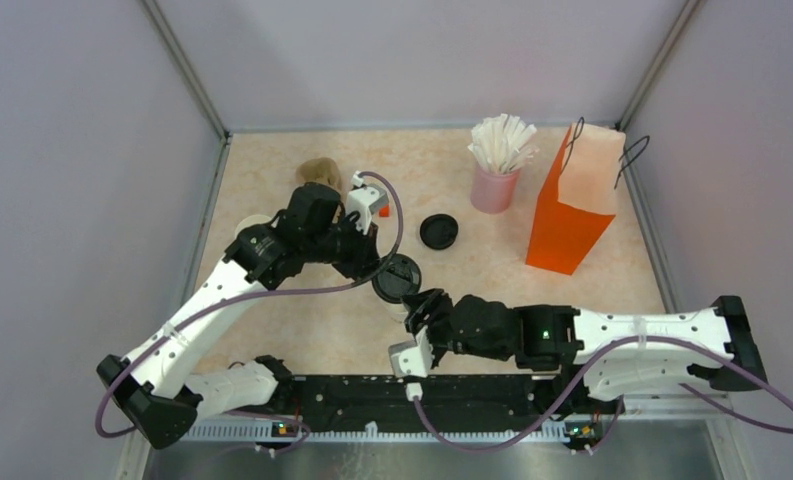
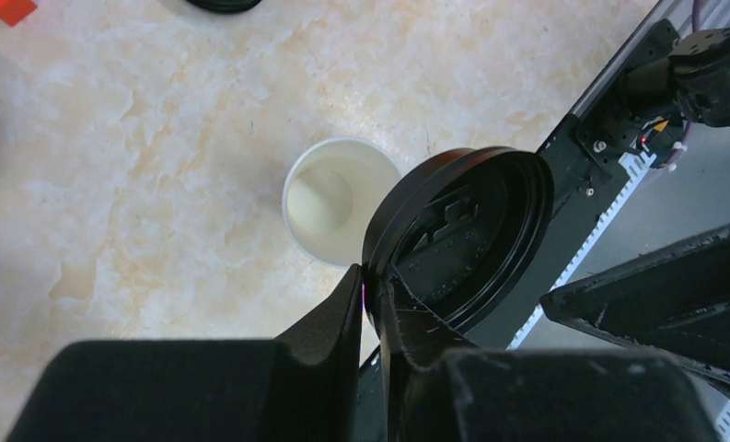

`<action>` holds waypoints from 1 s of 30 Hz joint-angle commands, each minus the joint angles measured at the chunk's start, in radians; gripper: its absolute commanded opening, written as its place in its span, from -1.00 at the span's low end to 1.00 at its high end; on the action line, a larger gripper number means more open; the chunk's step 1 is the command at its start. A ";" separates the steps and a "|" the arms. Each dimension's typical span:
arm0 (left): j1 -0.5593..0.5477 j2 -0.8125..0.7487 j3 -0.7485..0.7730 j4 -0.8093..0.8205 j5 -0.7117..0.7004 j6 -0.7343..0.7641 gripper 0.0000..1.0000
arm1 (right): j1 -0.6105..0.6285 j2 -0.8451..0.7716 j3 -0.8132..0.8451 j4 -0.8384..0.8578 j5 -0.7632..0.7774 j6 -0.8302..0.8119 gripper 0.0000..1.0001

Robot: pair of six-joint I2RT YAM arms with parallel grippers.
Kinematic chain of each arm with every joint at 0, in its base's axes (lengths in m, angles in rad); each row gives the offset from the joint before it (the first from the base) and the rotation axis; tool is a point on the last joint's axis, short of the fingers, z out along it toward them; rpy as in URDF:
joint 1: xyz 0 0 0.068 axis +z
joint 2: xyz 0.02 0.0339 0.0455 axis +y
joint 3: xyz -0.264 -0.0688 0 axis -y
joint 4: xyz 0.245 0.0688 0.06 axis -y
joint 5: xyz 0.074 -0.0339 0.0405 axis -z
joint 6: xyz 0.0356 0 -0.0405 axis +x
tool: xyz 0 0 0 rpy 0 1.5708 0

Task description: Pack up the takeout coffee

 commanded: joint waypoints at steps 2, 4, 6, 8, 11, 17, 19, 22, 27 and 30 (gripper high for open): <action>-0.001 0.007 0.043 -0.036 -0.032 0.002 -0.66 | 0.036 0.034 0.094 -0.106 0.037 -0.125 -0.04; -0.001 0.012 0.039 -0.032 -0.021 0.002 -0.67 | 0.037 0.065 0.099 -0.117 0.110 -0.153 -0.05; -0.001 0.015 0.035 -0.026 -0.010 -0.001 -0.67 | 0.037 0.081 0.095 -0.094 0.146 -0.178 -0.10; -0.002 0.017 0.033 -0.022 -0.007 -0.005 -0.67 | 0.036 0.091 0.089 -0.069 0.156 -0.196 -0.21; -0.001 0.023 0.033 -0.021 0.001 -0.010 -0.68 | 0.036 0.105 0.079 -0.060 0.167 -0.210 -0.37; -0.001 0.034 0.031 -0.021 0.006 -0.023 -0.67 | 0.036 0.117 0.044 -0.023 0.167 -0.200 -0.75; -0.001 0.030 0.030 -0.016 0.007 -0.031 -0.64 | 0.035 0.114 0.026 0.013 0.151 -0.175 -0.93; -0.001 0.026 0.029 -0.005 0.004 -0.044 -0.40 | 0.024 0.109 -0.002 0.078 0.120 -0.104 -1.00; -0.001 0.024 0.074 0.006 -0.118 -0.066 0.39 | 0.008 0.079 -0.060 0.263 0.056 0.126 -1.00; 0.002 0.017 0.130 0.041 -0.238 -0.092 0.66 | -0.005 0.077 -0.050 0.322 0.027 0.329 -1.00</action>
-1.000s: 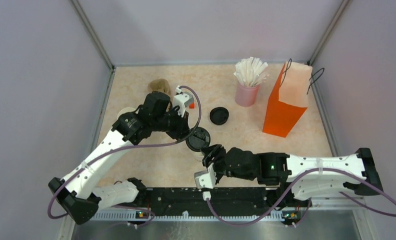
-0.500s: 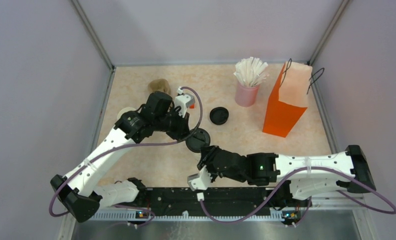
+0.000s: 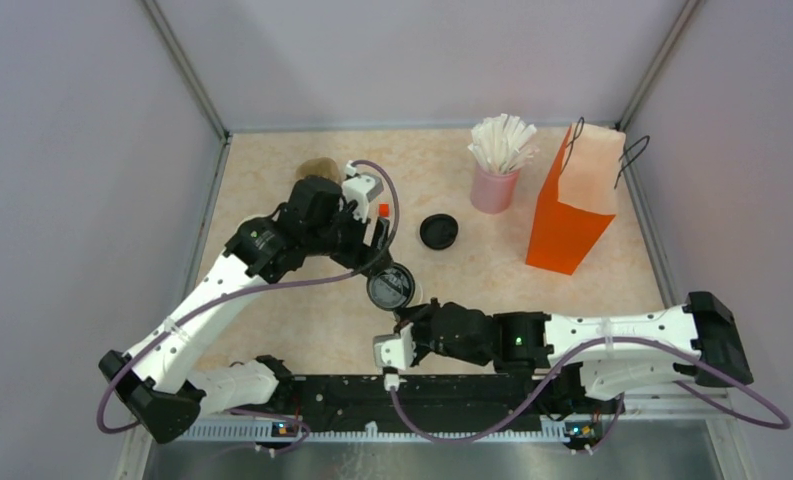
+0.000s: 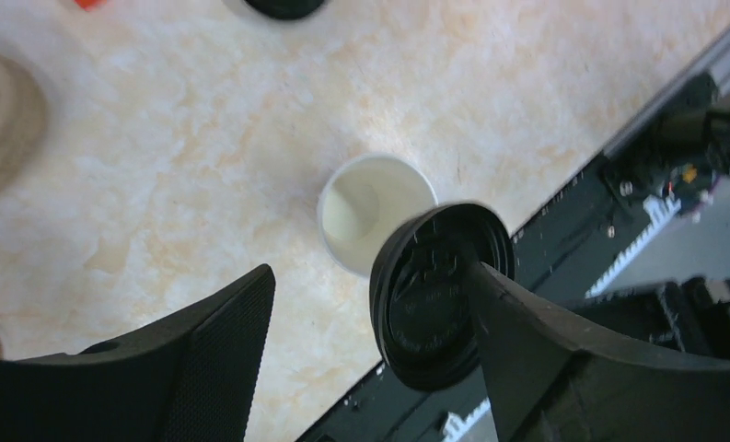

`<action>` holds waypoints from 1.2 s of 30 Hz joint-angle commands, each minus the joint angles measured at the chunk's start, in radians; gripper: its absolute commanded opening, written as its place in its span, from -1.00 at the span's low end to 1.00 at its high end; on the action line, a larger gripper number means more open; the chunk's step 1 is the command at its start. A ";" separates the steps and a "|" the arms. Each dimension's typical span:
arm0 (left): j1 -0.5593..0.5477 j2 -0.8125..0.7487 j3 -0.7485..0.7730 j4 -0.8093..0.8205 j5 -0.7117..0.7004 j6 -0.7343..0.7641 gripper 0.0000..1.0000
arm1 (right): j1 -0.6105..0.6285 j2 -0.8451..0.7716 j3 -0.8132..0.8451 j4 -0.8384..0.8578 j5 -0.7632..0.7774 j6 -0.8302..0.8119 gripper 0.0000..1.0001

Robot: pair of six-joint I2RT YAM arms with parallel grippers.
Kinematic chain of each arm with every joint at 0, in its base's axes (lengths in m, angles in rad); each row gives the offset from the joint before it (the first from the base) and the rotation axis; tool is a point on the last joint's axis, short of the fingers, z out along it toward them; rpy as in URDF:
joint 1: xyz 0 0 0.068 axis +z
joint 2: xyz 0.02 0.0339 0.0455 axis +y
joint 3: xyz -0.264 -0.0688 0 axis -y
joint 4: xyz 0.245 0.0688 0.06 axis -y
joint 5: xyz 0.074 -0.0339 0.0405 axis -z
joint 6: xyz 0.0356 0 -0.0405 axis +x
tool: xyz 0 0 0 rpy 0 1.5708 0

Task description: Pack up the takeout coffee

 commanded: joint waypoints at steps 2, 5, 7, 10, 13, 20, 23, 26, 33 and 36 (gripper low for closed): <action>0.006 -0.025 0.136 0.119 -0.224 -0.041 0.77 | -0.041 -0.040 0.034 0.221 -0.038 0.463 -1.00; 0.019 -0.024 0.183 0.183 -0.301 -0.034 0.83 | -0.137 -0.068 0.061 0.255 -0.226 0.759 -1.00; 0.032 -0.006 0.213 0.216 -0.324 -0.035 0.84 | -0.218 -0.090 0.029 0.336 -0.349 0.978 -1.00; 0.062 0.007 0.245 0.229 -0.338 -0.042 0.81 | -0.376 -0.135 -0.070 0.507 -0.519 1.311 -1.00; 0.096 -0.011 0.242 0.239 -0.311 -0.040 0.76 | -0.509 -0.155 -0.196 0.755 -0.653 1.629 -1.00; 0.143 -0.090 0.030 0.223 -0.117 -0.087 0.62 | -0.553 -0.042 -0.264 1.064 -0.754 1.994 -1.00; 0.163 -0.135 -0.029 0.197 -0.034 -0.086 0.58 | -0.565 0.003 -0.297 1.153 -0.751 2.088 -1.00; 0.169 -0.176 -0.052 0.150 0.015 -0.049 0.60 | -0.608 0.022 -0.348 1.243 -0.750 2.187 -1.00; 0.173 -0.200 -0.079 0.108 0.014 -0.061 0.65 | -0.653 0.011 -0.390 1.161 -0.737 2.237 -1.00; 0.173 -0.206 -0.134 0.139 0.036 -0.095 0.59 | -0.654 0.046 -0.403 1.236 -0.747 2.284 -1.00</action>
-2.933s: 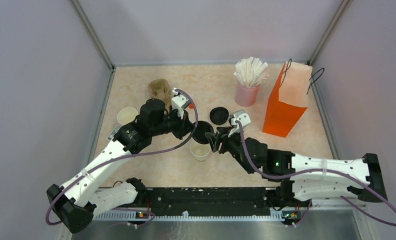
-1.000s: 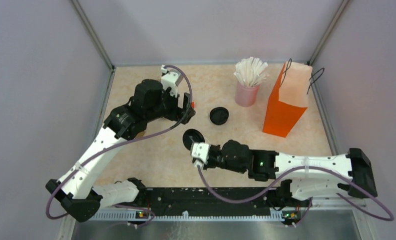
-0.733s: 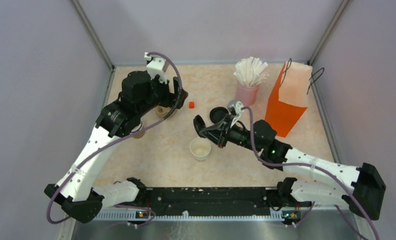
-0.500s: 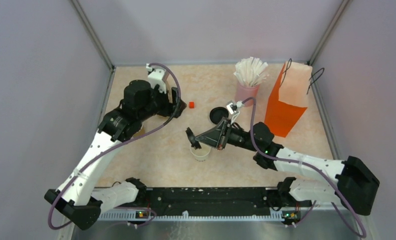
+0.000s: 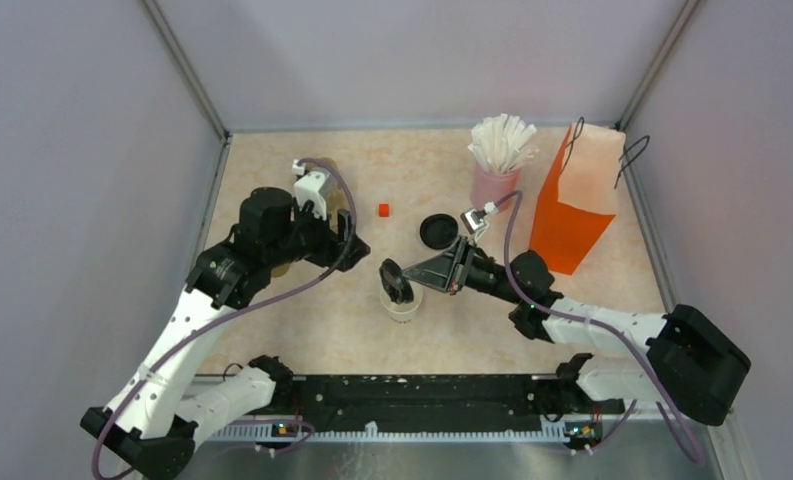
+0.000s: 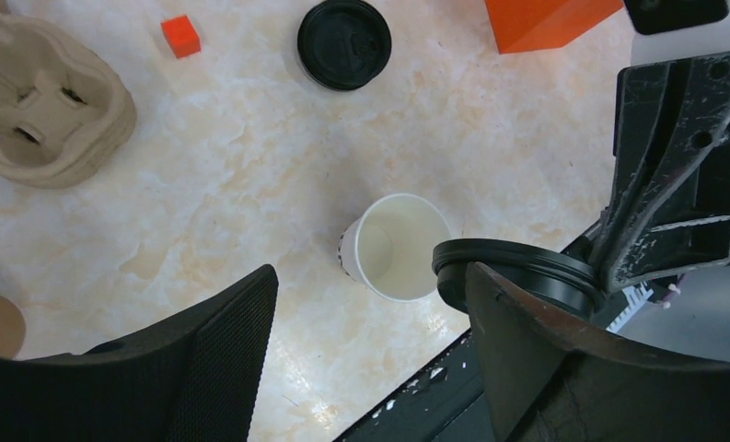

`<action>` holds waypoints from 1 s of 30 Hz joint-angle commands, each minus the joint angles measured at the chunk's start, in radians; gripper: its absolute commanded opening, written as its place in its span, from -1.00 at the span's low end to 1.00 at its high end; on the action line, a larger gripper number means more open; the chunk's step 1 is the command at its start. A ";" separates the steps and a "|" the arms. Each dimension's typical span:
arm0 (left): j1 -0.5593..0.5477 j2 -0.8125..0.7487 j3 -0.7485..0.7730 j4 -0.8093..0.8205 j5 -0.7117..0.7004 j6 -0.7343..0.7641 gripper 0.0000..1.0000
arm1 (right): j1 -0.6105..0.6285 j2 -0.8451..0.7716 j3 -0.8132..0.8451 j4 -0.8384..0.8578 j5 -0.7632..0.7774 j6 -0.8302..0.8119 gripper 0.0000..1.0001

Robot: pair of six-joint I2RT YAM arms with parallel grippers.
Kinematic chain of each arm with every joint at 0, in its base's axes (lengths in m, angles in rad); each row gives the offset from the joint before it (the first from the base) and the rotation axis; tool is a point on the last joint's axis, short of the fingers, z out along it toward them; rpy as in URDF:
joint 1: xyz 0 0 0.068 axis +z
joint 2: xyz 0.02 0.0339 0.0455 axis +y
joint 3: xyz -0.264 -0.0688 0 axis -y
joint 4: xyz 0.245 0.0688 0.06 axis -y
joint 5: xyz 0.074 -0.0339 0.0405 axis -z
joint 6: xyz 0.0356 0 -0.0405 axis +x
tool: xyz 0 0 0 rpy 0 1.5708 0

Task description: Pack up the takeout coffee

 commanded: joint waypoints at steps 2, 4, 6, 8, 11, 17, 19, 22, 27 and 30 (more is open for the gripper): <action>0.006 -0.014 -0.105 0.059 0.046 -0.051 0.58 | -0.008 0.045 -0.016 0.125 -0.020 0.095 -1.00; 0.007 -0.032 -0.139 0.072 0.045 -0.069 0.56 | -0.008 0.060 -0.027 0.120 -0.012 0.099 -1.00; 0.007 -0.046 -0.167 0.076 0.047 -0.081 0.54 | -0.008 0.081 -0.044 0.128 0.001 0.115 -1.00; 0.007 -0.054 -0.187 0.068 0.046 -0.090 0.53 | -0.008 0.110 -0.053 0.164 -0.001 0.129 -1.00; 0.006 -0.055 -0.205 0.032 0.012 -0.103 0.51 | -0.008 0.164 -0.057 0.232 -0.009 0.162 -1.00; 0.006 -0.079 -0.275 0.046 0.021 -0.137 0.45 | -0.008 0.311 -0.066 0.466 -0.024 0.260 -1.00; 0.006 -0.090 -0.288 0.045 0.008 -0.141 0.45 | -0.008 0.352 -0.073 0.525 -0.020 0.287 -1.00; 0.006 -0.098 -0.298 0.036 -0.012 -0.139 0.45 | -0.008 0.390 -0.075 0.547 -0.020 0.292 -1.00; 0.006 -0.089 -0.333 0.061 0.026 -0.143 0.42 | -0.010 0.430 -0.080 0.567 -0.014 0.285 -1.00; 0.006 -0.087 -0.377 0.112 0.076 -0.152 0.39 | -0.018 0.460 -0.081 0.586 -0.015 0.287 -1.00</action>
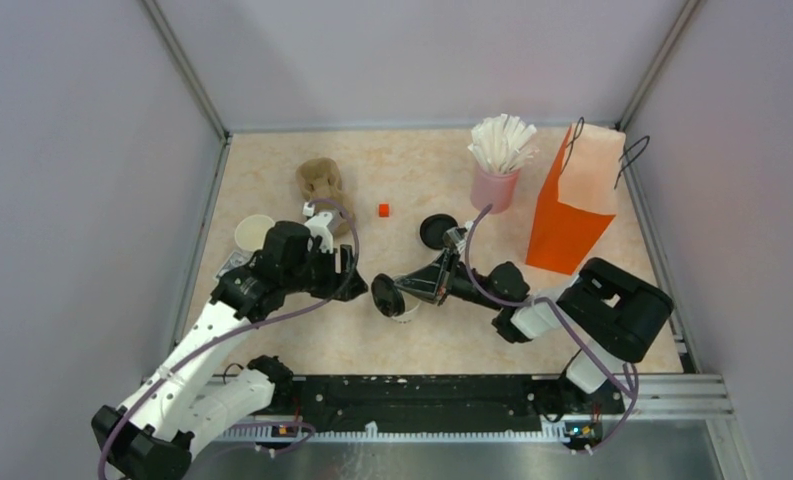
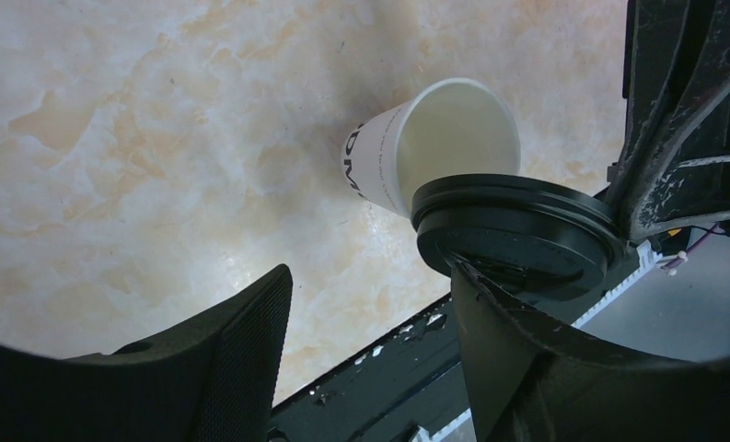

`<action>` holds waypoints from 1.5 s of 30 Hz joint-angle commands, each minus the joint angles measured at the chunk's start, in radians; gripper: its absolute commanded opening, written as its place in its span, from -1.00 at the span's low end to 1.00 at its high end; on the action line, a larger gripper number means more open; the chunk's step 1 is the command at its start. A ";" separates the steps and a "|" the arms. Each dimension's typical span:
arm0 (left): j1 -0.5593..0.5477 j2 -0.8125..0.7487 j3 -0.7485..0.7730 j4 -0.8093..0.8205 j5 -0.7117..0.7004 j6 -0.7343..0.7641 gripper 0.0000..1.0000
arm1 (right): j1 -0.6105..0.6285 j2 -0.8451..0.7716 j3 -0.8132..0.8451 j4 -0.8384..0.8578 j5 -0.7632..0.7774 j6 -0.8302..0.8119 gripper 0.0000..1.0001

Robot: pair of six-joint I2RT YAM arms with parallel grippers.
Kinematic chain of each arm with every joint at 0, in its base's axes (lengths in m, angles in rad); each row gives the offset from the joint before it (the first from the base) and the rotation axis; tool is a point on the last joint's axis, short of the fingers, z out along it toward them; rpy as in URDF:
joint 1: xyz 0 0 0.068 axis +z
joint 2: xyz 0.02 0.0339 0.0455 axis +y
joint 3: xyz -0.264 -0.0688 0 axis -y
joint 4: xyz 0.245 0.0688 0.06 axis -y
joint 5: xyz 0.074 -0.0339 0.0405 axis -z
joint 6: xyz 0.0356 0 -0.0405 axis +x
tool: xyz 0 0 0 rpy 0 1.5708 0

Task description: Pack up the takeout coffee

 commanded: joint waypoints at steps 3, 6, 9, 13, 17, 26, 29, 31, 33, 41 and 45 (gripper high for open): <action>0.005 0.003 -0.069 0.109 0.086 -0.023 0.37 | -0.038 0.070 -0.023 0.182 -0.004 0.027 -1.00; 0.005 0.008 -0.083 0.135 0.109 -0.027 0.35 | -0.053 0.099 -0.033 0.219 -0.007 0.037 -1.00; 0.005 0.011 -0.113 0.199 0.145 -0.043 0.35 | -0.060 0.120 -0.037 0.230 -0.009 0.033 -1.00; 0.006 0.040 -0.136 0.236 0.162 -0.066 0.35 | -0.076 0.144 -0.046 0.245 -0.013 0.035 -1.00; 0.005 0.053 -0.141 0.246 0.158 -0.067 0.36 | -0.091 0.151 -0.055 0.256 -0.032 0.030 -1.00; 0.005 0.080 -0.130 0.230 0.127 -0.034 0.35 | -0.111 0.116 -0.075 0.204 -0.043 -0.009 -0.73; 0.005 0.089 -0.125 0.213 0.112 -0.019 0.36 | -0.118 0.097 -0.081 0.173 -0.044 -0.024 -0.71; 0.005 0.091 -0.122 0.204 0.103 -0.010 0.37 | -0.124 0.075 -0.086 0.137 -0.046 -0.041 -0.70; 0.005 0.092 -0.120 0.200 0.094 -0.003 0.39 | -0.128 0.045 -0.086 0.087 -0.047 -0.063 -0.70; 0.006 0.120 -0.128 0.222 0.126 -0.001 0.40 | -0.131 -0.069 -0.059 -0.192 -0.043 -0.174 -0.67; 0.005 0.137 -0.126 0.228 0.139 0.001 0.40 | -0.131 -0.116 -0.044 -0.333 -0.023 -0.235 -0.67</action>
